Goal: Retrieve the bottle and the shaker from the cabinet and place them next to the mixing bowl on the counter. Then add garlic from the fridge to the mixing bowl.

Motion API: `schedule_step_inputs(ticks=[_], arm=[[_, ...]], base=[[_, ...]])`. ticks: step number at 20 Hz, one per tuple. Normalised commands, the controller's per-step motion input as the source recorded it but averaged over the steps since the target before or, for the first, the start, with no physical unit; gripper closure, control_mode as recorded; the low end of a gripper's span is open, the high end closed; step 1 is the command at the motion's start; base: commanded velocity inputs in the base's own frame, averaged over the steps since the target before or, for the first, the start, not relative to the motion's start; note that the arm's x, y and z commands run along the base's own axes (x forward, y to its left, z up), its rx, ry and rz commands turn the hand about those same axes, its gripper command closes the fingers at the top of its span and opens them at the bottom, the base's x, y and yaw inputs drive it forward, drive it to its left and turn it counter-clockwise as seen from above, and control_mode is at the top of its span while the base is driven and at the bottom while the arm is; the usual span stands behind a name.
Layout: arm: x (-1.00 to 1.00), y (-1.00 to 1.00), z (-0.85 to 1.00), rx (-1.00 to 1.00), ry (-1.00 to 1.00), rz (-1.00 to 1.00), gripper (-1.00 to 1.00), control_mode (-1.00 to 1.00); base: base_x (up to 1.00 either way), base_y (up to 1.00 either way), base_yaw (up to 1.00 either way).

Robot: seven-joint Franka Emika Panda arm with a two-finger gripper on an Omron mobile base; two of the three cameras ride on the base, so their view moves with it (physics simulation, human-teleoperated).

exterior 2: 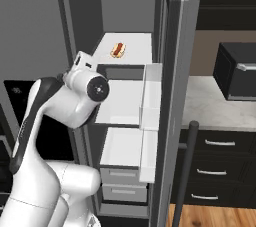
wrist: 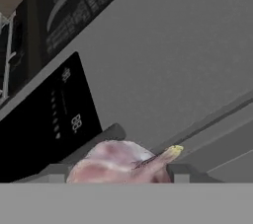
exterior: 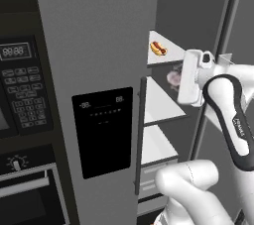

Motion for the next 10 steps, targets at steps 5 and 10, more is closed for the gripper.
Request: schedule_step_inputs(ticks=[5,10], arm=[[-0.68,0.20,-0.10,-0.04,-0.01,0.00,1.00,-1.00],[-0.54,0.25,-0.34,-0.10,-0.01,0.01,1.00,-1.00]], base=[[0.00,0.00,0.00],[0.00,0.00,0.00]])
